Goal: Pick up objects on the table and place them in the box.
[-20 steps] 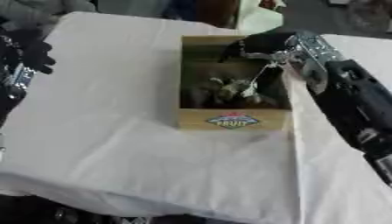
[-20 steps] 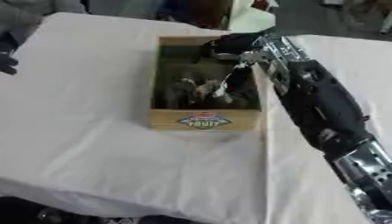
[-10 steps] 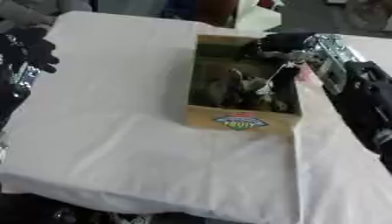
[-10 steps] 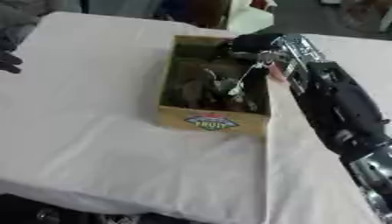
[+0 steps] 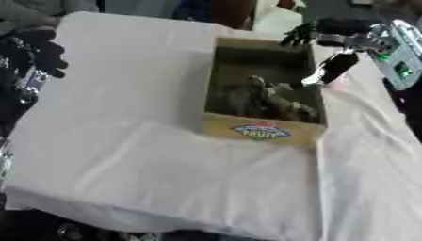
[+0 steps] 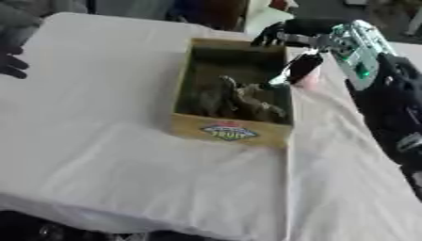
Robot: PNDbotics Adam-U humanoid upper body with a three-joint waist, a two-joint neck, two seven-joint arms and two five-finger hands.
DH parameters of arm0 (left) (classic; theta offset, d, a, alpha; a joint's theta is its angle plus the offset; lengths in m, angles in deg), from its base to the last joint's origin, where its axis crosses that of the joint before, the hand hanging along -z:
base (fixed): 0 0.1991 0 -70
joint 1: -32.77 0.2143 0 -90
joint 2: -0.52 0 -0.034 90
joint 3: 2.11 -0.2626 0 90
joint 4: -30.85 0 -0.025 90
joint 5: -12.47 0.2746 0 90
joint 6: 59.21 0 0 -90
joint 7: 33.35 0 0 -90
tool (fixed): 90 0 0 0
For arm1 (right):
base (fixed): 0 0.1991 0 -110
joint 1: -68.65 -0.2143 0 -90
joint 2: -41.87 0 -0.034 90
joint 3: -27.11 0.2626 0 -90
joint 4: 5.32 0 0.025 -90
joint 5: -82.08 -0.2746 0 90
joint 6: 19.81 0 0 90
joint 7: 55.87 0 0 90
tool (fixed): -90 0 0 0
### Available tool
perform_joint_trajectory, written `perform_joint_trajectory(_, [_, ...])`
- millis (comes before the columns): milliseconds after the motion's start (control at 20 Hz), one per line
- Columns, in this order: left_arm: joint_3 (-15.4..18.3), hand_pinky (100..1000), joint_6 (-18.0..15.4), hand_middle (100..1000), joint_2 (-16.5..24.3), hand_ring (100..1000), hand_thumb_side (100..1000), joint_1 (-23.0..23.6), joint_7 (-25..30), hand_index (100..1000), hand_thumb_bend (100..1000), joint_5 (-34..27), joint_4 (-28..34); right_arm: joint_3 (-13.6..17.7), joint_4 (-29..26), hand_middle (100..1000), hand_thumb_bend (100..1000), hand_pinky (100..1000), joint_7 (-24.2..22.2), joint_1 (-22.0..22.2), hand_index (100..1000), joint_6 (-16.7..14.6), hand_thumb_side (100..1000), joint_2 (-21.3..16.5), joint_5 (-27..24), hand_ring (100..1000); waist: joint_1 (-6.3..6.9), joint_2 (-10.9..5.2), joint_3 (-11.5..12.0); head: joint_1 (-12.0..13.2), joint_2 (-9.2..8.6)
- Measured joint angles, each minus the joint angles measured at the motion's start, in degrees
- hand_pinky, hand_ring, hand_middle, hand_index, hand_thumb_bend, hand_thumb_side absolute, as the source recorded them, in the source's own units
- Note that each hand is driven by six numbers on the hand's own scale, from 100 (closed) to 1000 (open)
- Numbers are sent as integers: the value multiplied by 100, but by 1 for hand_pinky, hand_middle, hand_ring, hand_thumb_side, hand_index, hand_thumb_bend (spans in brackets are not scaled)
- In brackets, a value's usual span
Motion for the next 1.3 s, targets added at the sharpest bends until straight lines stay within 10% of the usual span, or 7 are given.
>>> perform_joint_trajectory(1300, [5,583,-1,619,1,604,713,10,1,798,555,0,0,618,1071,807,473,756,1243,150,891,293,443,-253,1017,795,72,5,37,66,0])
